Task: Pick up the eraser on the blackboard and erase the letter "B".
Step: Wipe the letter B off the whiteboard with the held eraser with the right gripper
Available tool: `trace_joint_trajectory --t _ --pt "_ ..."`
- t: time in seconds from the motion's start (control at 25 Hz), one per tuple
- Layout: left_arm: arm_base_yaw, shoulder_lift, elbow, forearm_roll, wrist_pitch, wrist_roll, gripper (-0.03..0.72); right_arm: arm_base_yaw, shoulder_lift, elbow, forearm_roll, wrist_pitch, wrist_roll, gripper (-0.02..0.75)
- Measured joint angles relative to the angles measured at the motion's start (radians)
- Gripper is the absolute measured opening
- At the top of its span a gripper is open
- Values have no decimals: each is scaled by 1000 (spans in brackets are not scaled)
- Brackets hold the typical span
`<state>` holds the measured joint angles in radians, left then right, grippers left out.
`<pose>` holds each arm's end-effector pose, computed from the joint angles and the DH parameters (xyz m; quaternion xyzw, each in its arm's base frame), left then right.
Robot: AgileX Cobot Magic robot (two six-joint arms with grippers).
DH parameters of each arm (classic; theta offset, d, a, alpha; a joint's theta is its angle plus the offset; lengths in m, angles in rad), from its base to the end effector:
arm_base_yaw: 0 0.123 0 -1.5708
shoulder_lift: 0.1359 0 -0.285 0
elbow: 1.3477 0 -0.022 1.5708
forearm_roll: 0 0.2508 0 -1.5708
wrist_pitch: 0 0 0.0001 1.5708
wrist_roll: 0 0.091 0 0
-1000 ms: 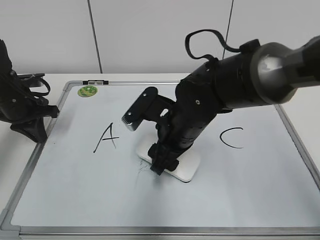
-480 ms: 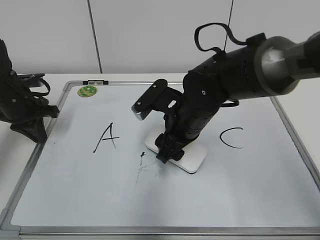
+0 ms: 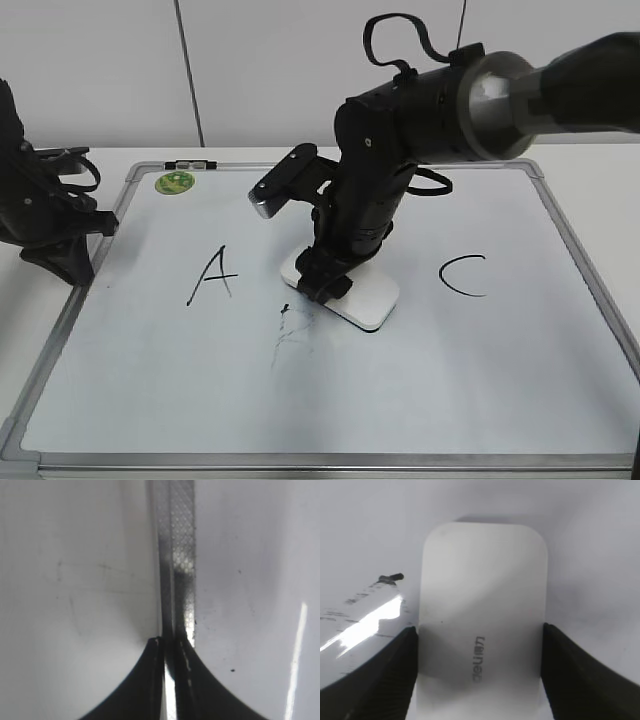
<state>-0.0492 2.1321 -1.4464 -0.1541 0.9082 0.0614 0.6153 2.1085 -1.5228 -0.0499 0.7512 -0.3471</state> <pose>0.4078 -0.0311 0.1282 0.0098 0.9975 -0.0620 0.0323 0.3588 0.2498 0.1588 -0.4703 0.8677 0.0018 0.1610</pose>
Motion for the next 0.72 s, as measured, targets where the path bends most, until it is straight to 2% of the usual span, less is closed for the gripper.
trace_joint_trajectory --t 0.28,0.44,0.72 --pt "0 0 0 0 0 0 3 36 5 -6 78 -4 -133 543" --pt "0 0 0 0 0 0 3 100 7 -6 90 0 -156 543" --pt "0 0 0 0 0 0 3 207 12 -6 204 13 -211 543"
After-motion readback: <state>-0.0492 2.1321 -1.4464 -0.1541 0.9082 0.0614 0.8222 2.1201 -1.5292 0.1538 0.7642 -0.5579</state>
